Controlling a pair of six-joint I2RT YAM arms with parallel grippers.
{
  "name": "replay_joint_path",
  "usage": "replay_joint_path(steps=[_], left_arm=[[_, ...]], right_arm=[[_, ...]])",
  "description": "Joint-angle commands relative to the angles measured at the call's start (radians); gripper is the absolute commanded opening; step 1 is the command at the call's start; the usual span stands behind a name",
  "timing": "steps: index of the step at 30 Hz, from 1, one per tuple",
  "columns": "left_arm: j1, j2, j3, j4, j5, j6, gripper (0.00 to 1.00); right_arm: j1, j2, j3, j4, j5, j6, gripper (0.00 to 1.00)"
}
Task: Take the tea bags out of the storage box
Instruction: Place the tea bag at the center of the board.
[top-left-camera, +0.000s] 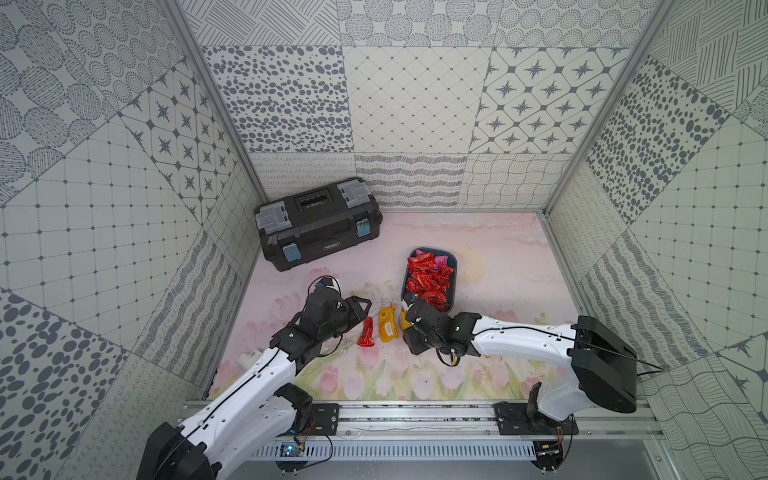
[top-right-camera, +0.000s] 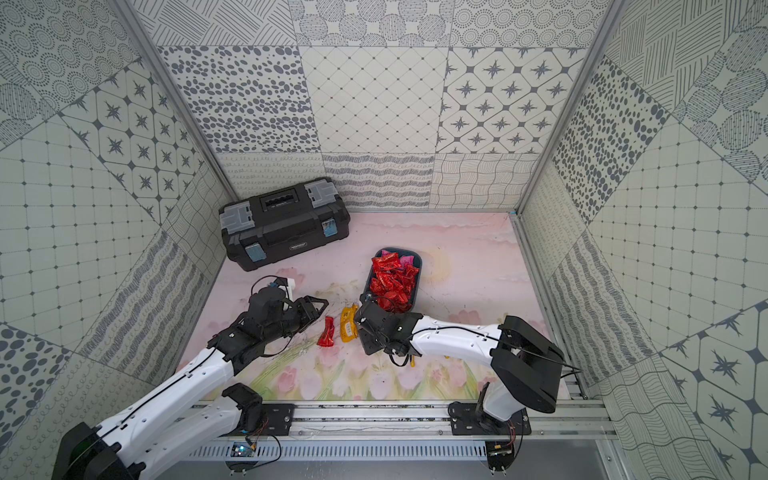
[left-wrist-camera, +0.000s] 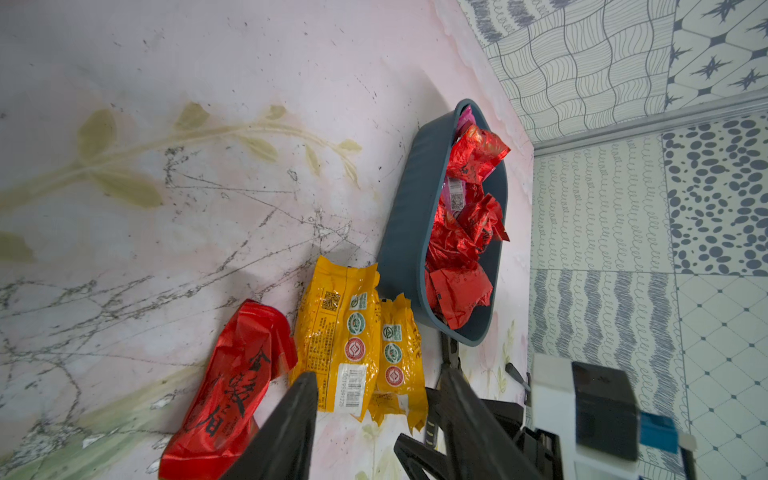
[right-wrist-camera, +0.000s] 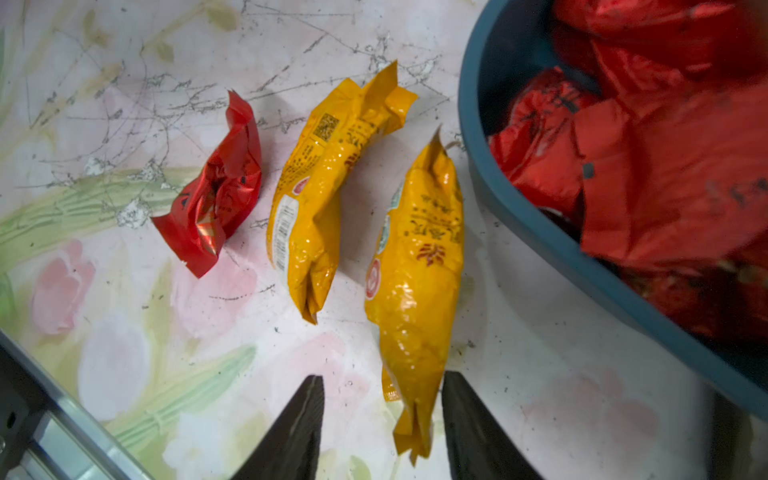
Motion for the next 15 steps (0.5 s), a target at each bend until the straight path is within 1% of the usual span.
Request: replay_joint_path(steps=[1,4,7,10,12,15], left_arm=[[0.002,0.093,0.053,0.090,0.156,0.095,0.53],[-0.001,0.181,0.106,0.115,0.235,0.145,0.54],[-0.016,0.250,0.155,0.130,0.267,0.185,0.56],[-0.039,0.317,0.199,0.127,0.264,0.218,0.57],[-0.052,0.352,0.221,0.129,0.252,0.229,0.57],[-0.067,0.400,0.250,0.132,0.225,0.234,0.56]], right_arm=[[-0.043,-0.115,0.020,-0.033,-0.062,-0.010,0.57],[-0.155,-0.204,0.041,-0.122,-0.134,-0.032,0.58],[-0.297,-0.253,0.048,-0.186,-0.192,-0.035,0.57],[-0.443,-0.269,0.043,-0.211,-0.225,-0.021,0.55],[-0.515,-0.259,0.044,-0.212,-0.234,-0.010,0.54],[-0.581,-0.212,0.055,-0.210,-0.232,-0.003,0.53]])
